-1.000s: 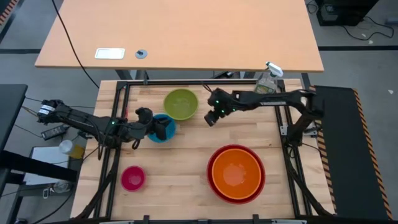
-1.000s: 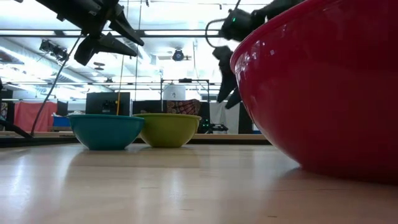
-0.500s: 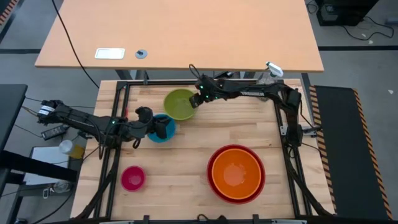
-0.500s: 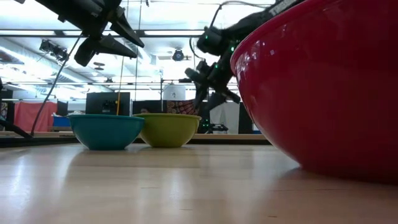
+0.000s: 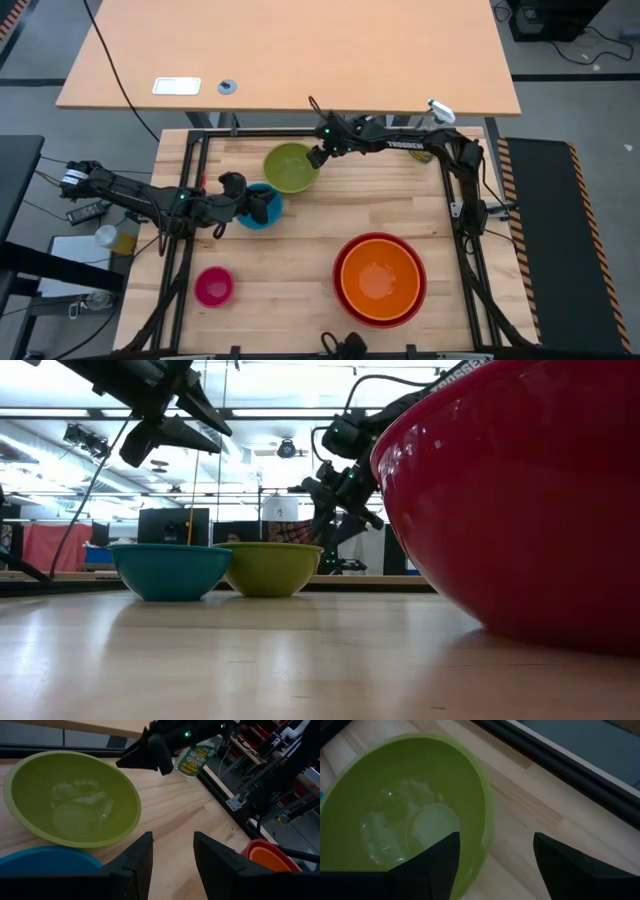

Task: Nest bowls inside each other
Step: Stack the green bowl on top of the orange bowl

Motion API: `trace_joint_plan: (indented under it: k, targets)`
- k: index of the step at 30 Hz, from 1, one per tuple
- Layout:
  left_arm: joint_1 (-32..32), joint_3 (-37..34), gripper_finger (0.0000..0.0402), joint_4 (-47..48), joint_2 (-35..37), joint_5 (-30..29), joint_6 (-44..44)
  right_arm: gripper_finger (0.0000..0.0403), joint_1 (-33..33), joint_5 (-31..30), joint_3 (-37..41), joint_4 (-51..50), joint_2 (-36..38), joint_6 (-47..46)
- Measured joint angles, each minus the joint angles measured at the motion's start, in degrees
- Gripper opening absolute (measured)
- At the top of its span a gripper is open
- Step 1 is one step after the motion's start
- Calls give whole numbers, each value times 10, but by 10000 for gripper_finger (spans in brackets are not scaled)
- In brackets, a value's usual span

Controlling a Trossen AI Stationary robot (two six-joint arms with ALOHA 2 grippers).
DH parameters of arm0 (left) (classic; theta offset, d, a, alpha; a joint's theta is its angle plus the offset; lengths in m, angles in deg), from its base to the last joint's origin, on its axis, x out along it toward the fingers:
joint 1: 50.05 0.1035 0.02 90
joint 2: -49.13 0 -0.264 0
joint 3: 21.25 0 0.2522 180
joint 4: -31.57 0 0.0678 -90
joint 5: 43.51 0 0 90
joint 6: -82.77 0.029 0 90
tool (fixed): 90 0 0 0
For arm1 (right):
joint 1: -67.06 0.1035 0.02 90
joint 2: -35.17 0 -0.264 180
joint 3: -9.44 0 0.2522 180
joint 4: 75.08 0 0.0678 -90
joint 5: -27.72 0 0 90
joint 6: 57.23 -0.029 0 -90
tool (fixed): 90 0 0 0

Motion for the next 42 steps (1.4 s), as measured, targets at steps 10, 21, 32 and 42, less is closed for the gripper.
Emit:
trace_joint_plan:
  k: [10, 21, 32, 42]
  targets:
    - [0, 0, 144, -2, 0, 0, 0, 253, 0, -27, 20, 23, -20, 16]
    - [0, 0, 144, -11, 0, 0, 0, 178, 11, -18, 20, 39, -41, 11]
    - [0, 0, 144, -4, 0, 0, 0, 22, 13, 20, 18, 46, -41, -6]
    - [0, 0, 144, -4, 0, 0, 0, 25, 14, 36, -61, -94, -40, 93]
